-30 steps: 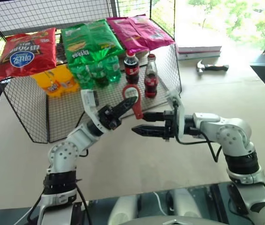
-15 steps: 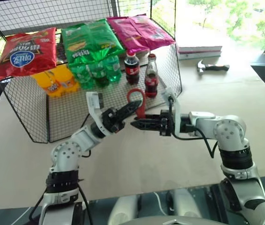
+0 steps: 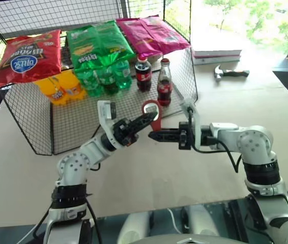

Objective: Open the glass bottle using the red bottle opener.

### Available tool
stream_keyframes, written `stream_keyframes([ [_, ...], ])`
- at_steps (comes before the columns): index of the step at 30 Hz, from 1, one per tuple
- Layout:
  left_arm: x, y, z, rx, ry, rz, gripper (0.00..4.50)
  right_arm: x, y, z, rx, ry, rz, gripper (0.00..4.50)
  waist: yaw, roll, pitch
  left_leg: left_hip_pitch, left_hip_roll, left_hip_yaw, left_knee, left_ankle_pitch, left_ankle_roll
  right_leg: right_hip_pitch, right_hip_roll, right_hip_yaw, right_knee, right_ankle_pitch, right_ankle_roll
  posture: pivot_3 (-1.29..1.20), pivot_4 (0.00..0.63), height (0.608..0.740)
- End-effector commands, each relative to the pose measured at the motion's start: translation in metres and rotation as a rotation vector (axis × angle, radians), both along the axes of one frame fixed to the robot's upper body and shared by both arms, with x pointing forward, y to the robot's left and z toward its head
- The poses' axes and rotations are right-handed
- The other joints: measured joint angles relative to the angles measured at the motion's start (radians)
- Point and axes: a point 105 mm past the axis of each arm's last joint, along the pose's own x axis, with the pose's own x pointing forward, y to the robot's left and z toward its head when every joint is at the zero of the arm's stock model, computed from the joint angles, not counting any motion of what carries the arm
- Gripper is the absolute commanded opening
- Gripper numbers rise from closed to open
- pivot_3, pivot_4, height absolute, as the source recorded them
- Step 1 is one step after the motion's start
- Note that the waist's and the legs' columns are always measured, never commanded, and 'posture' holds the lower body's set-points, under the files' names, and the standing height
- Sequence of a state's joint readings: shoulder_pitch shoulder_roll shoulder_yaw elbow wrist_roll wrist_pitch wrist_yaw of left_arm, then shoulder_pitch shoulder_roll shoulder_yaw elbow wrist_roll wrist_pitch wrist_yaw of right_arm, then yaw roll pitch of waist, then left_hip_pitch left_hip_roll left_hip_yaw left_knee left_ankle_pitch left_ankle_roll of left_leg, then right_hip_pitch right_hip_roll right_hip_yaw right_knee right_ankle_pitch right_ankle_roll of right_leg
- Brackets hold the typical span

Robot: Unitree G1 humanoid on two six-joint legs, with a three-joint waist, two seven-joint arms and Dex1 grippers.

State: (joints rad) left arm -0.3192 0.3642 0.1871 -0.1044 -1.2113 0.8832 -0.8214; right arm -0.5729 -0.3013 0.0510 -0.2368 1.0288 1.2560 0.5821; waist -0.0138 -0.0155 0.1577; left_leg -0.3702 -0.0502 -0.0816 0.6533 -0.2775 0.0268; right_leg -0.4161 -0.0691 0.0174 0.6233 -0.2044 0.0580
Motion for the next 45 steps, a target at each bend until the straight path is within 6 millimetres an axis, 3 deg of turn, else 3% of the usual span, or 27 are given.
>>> stream_keyframes([
  [1,-0.001,0.003,0.009,-0.002,-0.039,0.007,2.51,-0.006,-0.010,0.009,0.025,-0.045,0.000,0.00,0.000,0.000,0.000,0.000,0.000,0.000,0.000,0.000,0.000,0.000,0.000,0.000,0.000,0.000,0.000,0.00,0.150,0.740],
  [5,0.004,0.009,0.014,-0.015,-0.051,0.040,4.45,-0.001,-0.022,0.004,0.005,-0.056,-0.069,0.00,0.000,0.000,0.000,0.000,0.000,0.000,0.000,0.000,0.000,0.000,0.000,0.000,0.000,0.000,0.000,0.00,0.150,0.740],
  [9,0.016,0.012,0.017,0.046,-0.125,0.150,4.48,0.025,-0.041,0.003,0.009,-0.109,-0.283,0.00,0.001,0.000,0.000,0.000,0.000,0.000,0.000,0.000,0.000,0.000,0.000,0.000,0.000,0.000,0.000,0.00,0.150,0.740],
  [13,0.035,0.006,0.007,0.241,-0.273,0.301,4.48,0.052,-0.060,0.007,0.007,-0.206,-0.497,0.00,0.002,0.000,0.000,0.000,0.000,0.001,0.000,0.000,0.000,0.000,0.000,0.000,0.000,0.000,0.000,0.00,0.150,0.740],
  [15,0.058,0.002,0.003,0.375,-0.398,0.439,4.48,0.074,-0.075,0.019,-0.039,-0.384,-0.690,0.00,0.006,0.000,0.000,0.000,-0.001,0.001,0.000,0.000,0.000,0.000,0.000,0.000,0.000,0.000,0.000,0.00,0.150,0.740],
  [18,0.081,-0.005,-0.003,0.503,-0.530,0.565,4.48,0.086,-0.082,0.040,-0.044,-0.581,-0.851,0.00,0.015,0.000,0.000,-0.001,-0.002,0.001,0.000,0.000,-0.001,-0.001,-0.001,0.000,-0.001,0.000,0.000,0.00,0.150,0.740],
  [22,0.107,-0.009,0.000,0.542,-0.606,0.684,4.48,0.084,-0.076,0.052,-0.067,-0.764,-0.892,0.00,0.013,0.000,0.000,-0.005,-0.002,0.002,0.000,0.001,-0.001,-0.006,0.000,0.001,-0.001,0.000,0.000,0.00,0.150,0.740],
  [25,0.123,-0.015,0.002,0.576,-0.650,0.741,4.48,0.081,-0.069,0.053,-0.052,-0.792,-0.905,0.00,0.008,-0.001,0.000,-0.015,-0.002,0.002,0.001,0.001,-0.001,-0.016,-0.001,0.001,0.001,0.000,0.000,0.00,0.150,0.740],
  [29,0.137,-0.029,0.004,0.610,-0.683,0.741,4.48,0.078,-0.062,0.059,-0.018,-0.819,-0.937,0.00,0.004,-0.001,0.000,-0.016,-0.002,0.001,0.001,0.001,-0.001,-0.017,-0.001,0.001,0.000,0.000,0.000,0.00,0.150,0.740],
  [36,0.154,-0.043,0.008,0.647,-0.673,0.762,4.48,0.069,-0.055,0.064,-0.026,-0.902,-0.944,0.00,0.002,-0.001,0.000,-0.016,-0.006,0.001,0.002,0.001,-0.001,-0.017,-0.001,0.000,0.002,0.000,0.001,0.00,0.150,0.740],
  [45,0.166,-0.057,0.013,0.676,-0.622,0.801,4.48,0.061,-0.048,0.057,-0.078,-0.961,-0.924,0.00,-0.001,-0.001,0.000,-0.016,-0.006,0.001,0.003,0.001,-0.001,-0.017,-0.001,0.000,0.003,0.000,0.001,0.00,0.150,0.740],
])
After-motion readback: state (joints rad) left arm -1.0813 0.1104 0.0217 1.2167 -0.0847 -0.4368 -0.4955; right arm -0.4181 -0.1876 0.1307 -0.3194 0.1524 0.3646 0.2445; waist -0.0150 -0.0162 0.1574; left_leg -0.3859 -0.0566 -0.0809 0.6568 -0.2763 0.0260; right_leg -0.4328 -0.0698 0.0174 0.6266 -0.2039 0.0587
